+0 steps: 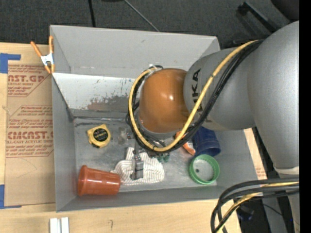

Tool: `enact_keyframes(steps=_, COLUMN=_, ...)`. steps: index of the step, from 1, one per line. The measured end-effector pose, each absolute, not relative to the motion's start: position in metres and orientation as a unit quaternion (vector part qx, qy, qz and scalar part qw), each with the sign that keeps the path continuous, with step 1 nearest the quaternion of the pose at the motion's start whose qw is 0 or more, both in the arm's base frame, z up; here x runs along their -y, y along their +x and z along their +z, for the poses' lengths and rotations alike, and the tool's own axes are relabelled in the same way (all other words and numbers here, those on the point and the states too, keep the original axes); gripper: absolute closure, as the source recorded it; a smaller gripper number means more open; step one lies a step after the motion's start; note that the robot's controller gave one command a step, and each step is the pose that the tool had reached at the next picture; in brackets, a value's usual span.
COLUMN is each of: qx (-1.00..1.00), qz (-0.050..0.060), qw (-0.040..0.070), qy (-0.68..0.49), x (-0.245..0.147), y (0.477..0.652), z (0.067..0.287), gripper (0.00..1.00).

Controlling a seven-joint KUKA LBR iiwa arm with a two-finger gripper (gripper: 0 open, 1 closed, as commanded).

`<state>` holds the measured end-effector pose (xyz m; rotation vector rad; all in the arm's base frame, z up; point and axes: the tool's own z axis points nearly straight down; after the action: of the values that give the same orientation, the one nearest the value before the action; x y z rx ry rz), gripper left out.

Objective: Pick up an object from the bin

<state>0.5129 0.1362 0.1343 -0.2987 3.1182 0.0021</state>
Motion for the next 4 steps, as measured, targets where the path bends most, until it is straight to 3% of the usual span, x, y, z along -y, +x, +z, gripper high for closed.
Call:
enact_keyframes(steps=1, qx=-0.993, qz=0.001, qw=-0.002, qy=-0.122, x=-0.122, y=0.507, z=0.113, gripper=0.00)
enact_keyframes(steps=2, qx=-1.000, qz=0.000, qw=-0.001, qy=-0.010, x=-0.116, y=0.483, z=0.126, gripper=0.00)
enact_keyframes(steps=3, qx=-0.995, qz=0.000, qw=0.002, qy=-0.095, x=-0.102, y=0.492, z=0.070, gripper=0.00)
enact_keyframes(steps=4, qx=-1.000, qz=0.001, qw=0.001, qy=0.007, x=-0.097, y=0.496, z=0.070, gripper=1.00)
